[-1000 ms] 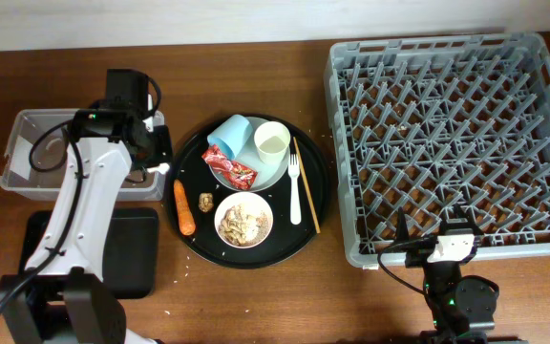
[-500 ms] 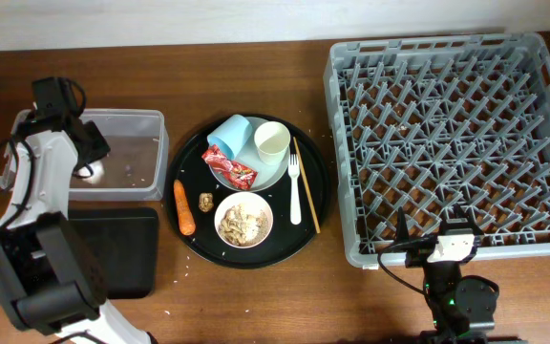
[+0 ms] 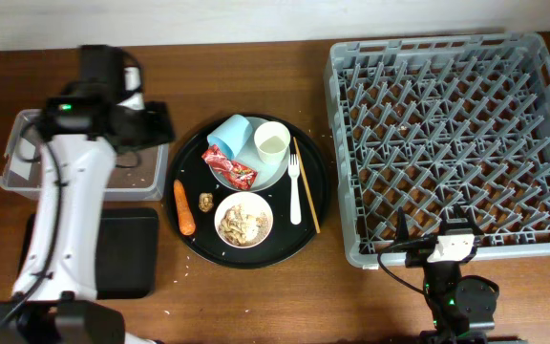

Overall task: Sort waste into correct bins and load items into the dishwasher rack
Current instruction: 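Reach the left gripper to the red candy wrapper on the plate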

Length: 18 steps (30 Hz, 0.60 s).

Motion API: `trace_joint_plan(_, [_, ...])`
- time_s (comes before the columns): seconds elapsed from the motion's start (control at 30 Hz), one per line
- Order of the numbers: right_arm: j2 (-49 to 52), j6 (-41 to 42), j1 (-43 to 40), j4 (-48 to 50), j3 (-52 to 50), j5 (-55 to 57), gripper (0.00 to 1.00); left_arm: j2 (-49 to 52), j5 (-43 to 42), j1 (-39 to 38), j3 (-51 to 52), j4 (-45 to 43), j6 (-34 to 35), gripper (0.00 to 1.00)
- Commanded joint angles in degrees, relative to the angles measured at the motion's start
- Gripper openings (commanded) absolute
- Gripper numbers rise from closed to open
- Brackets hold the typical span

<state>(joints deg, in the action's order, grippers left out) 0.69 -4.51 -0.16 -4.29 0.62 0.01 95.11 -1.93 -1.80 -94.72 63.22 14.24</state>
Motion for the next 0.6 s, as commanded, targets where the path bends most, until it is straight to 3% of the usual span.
trace_joint_plan(0.0, [-0.3, 0.5, 0.2, -0.3, -0.3, 0.5, 0.99, 0.7, 1.6, -7.7, 3.1, -1.2, 7.1, 0.68])
trace_joint_plan(0.13, [-0.3, 0.5, 0.2, -0.3, -0.3, 0.5, 0.99, 0.7, 6.1, -13.9, 10.7, -7.3, 19.1, 0.62])
trace_joint_plan(0.3, [-0.3, 0.5, 0.2, -0.3, -0.3, 0.5, 0.99, 0.8, 6.3, -18.3, 23.3, -24.4, 22.1, 0.44])
trace_joint_plan(0.57, [-0.3, 0.5, 0.2, -0.3, -0.3, 0.5, 0.99, 0.8, 7.4, -18.3, 32.3, -34.4, 23.6, 0.45])
